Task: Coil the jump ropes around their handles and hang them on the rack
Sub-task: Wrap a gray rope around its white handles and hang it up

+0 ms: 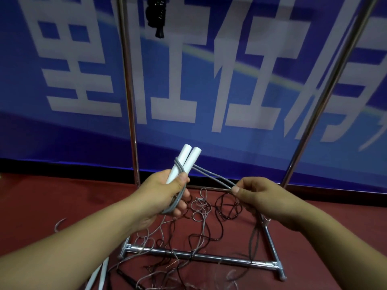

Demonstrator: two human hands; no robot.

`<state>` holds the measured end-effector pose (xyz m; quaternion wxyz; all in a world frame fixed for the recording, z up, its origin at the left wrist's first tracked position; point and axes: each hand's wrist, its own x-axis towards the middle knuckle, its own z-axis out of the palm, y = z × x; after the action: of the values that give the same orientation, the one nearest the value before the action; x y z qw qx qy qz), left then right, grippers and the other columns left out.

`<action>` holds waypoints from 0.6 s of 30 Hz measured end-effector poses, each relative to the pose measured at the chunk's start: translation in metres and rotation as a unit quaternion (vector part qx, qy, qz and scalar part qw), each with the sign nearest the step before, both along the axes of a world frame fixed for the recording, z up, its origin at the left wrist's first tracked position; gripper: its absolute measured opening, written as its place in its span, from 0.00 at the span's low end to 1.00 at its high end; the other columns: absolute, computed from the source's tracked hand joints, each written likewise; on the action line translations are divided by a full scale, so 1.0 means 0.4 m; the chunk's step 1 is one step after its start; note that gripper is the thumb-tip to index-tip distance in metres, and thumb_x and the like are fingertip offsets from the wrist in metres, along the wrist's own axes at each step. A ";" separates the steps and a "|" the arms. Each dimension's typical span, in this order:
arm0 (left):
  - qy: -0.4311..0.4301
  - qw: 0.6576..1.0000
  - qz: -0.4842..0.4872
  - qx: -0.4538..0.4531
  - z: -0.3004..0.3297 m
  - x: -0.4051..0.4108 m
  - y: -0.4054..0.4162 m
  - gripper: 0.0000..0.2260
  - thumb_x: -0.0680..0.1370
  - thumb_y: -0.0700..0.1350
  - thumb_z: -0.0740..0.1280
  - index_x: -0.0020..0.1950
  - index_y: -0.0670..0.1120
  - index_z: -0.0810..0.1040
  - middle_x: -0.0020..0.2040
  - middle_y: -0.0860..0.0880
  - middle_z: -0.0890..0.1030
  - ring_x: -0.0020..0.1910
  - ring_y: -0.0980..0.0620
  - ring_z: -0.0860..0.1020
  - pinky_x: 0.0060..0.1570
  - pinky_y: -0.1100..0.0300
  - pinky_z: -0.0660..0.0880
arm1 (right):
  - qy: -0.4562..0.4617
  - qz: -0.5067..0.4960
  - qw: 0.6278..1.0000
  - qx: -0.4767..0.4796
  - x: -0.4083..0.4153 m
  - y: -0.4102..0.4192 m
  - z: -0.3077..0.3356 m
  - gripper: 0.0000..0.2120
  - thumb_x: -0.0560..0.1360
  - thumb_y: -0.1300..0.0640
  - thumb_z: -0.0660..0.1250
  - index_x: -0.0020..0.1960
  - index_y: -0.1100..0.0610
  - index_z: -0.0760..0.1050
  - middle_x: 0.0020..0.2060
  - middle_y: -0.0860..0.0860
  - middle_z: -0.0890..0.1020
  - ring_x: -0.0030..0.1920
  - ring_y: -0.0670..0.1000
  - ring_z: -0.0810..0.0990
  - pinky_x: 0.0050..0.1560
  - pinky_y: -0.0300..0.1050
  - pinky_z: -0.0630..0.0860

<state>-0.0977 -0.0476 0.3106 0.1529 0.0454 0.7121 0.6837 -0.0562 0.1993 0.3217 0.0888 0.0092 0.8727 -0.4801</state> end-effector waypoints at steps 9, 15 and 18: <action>0.008 0.997 0.062 0.039 -0.007 -0.028 0.001 0.11 0.83 0.49 0.63 0.55 0.41 0.78 0.34 0.48 0.79 0.26 0.53 0.74 0.23 0.62 0.71 | 0.013 0.037 0.999 0.024 0.013 -0.013 0.011 0.16 0.83 0.48 0.61 0.38 0.50 0.76 0.30 0.50 0.72 0.30 0.48 0.67 0.32 0.40 0.67; 0.011 0.994 0.094 0.048 -0.008 -0.044 -0.004 0.12 0.83 0.49 0.64 0.54 0.40 0.78 0.37 0.46 0.78 0.26 0.54 0.74 0.23 0.63 0.71 | 0.016 0.041 0.998 0.043 0.024 -0.029 0.025 0.14 0.83 0.50 0.61 0.42 0.53 0.77 0.28 0.45 0.70 0.28 0.43 0.66 0.30 0.36 0.66; 0.014 0.995 0.099 0.030 -0.015 -0.055 -0.014 0.12 0.83 0.50 0.64 0.53 0.41 0.78 0.38 0.46 0.79 0.27 0.54 0.74 0.24 0.63 0.71 | 0.029 0.000 0.998 0.052 0.020 -0.027 0.028 0.13 0.82 0.48 0.62 0.46 0.55 0.79 0.28 0.45 0.71 0.27 0.43 0.66 0.29 0.37 0.67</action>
<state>-0.1197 -0.0531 0.3044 0.0731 -0.0106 0.6944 0.7158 -0.0482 0.1885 0.3329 0.0628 0.0003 0.8985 -0.4345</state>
